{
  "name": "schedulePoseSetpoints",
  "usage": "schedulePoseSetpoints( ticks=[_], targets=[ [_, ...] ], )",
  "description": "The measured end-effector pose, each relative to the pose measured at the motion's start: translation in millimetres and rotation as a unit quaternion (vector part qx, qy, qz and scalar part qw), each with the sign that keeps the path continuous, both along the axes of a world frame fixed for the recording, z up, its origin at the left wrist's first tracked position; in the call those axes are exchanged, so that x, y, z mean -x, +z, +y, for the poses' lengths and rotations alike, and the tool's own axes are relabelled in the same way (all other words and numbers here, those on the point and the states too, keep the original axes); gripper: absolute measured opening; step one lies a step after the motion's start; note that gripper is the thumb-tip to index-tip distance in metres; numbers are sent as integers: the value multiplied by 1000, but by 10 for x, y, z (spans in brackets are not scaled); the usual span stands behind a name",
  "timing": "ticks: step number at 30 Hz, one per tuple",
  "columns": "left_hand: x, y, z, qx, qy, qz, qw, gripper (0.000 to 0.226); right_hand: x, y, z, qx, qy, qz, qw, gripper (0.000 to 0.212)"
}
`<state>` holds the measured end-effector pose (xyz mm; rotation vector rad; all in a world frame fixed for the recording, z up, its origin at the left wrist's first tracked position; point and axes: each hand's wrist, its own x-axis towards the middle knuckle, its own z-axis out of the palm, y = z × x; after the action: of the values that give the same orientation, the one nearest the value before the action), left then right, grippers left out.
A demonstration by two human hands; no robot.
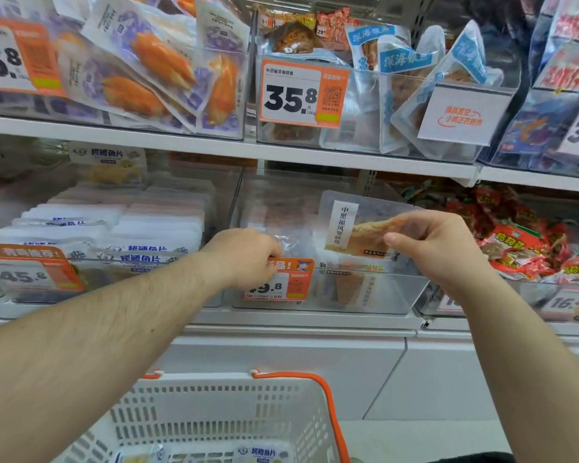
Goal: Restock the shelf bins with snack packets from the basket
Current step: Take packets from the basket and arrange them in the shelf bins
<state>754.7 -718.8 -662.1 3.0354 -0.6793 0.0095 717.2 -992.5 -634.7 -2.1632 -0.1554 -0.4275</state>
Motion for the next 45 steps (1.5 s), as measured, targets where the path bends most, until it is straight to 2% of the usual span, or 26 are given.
schedulePoseSetpoints(
  ticks=[4, 10, 16, 19, 21, 23, 26, 30, 33, 35, 39, 45],
  targets=[
    [-89, -22, -83, 42, -5, 43, 998, 17, -87, -82, -108, 29, -20, 20, 999, 12],
    [-168, 6, -515, 158, -15, 94, 983, 24, -131, -174, -216, 31, -17, 47, 998, 13],
    [-301, 157, -707, 121, 26, 196, 973, 46, -182, -290, -264, 25, -30, 63, 997, 12],
    [-323, 261, -597, 19, 44, 224, 973, 54, -198, -281, -249, -19, -25, 52, 998, 12],
    [-355, 289, -490, -33, 61, 236, 969, 54, -220, -274, -159, -34, -14, 52, 998, 11],
    [-385, 309, -412, -33, 66, 245, 967, 46, -264, -275, -20, -22, -2, 62, 998, 10],
    [-399, 305, -319, -3, 51, 254, 966, 31, -352, -315, 222, 10, 23, 90, 996, 9],
    [-408, 322, -107, 142, 77, 288, 944, 42, -442, -319, 476, 13, 41, 129, 991, 8],
    [-432, 431, 29, 263, 99, 244, 928, 36, -484, -307, 646, 48, 42, 135, 989, 14],
    [-427, 472, 68, 270, 77, 181, 943, 24, -499, -315, 798, 79, 53, 130, 987, 17],
    [-360, 426, 68, 137, -1, 85, 987, 15, -511, -342, 1023, 109, 73, 126, 983, 19],
    [-360, 350, 51, -12, -77, -22, 997, 8, -539, -370, 1064, 145, 22, 22, 989, 4]
  ],
)
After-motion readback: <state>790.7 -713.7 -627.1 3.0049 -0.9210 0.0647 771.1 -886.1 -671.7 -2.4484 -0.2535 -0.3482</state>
